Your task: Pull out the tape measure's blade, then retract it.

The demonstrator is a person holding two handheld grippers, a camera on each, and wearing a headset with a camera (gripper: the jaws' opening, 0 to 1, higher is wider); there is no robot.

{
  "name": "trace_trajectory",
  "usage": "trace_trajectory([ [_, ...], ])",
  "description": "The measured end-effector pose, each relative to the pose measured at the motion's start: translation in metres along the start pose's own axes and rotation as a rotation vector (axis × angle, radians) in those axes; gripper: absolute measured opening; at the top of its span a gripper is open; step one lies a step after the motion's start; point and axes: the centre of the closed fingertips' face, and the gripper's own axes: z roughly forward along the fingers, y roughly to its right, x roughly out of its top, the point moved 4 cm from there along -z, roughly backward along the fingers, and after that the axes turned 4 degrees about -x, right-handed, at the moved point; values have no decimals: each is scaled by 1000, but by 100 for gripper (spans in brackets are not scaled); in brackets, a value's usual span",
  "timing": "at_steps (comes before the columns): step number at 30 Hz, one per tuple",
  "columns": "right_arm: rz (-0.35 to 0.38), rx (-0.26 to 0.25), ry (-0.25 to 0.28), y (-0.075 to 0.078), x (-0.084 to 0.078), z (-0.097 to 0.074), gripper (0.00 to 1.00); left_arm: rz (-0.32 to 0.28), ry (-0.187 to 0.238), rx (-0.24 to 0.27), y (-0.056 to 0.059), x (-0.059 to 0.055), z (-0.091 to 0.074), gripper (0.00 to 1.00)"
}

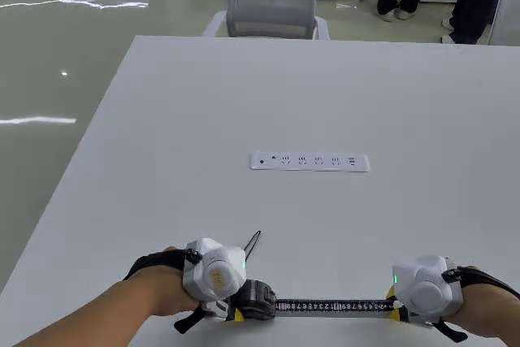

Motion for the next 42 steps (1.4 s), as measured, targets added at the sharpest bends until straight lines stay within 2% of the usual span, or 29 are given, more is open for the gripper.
trace_trajectory([
  [31, 24, -13, -8, 1, -10, -5, 13, -1, 0, 3, 1, 1, 0, 29],
  [36, 8, -12, -12, -1, -13, -7, 12, -1, -4, 6, 2, -1, -1, 29],
  [39, 30, -19, 7, -1, -16, -7, 13, -11, 12, 10, 1, -1, 0, 29],
  [42, 33, -20, 7, -1, -15, -7, 13, -6, 10, 10, 1, 0, 1, 29],
])
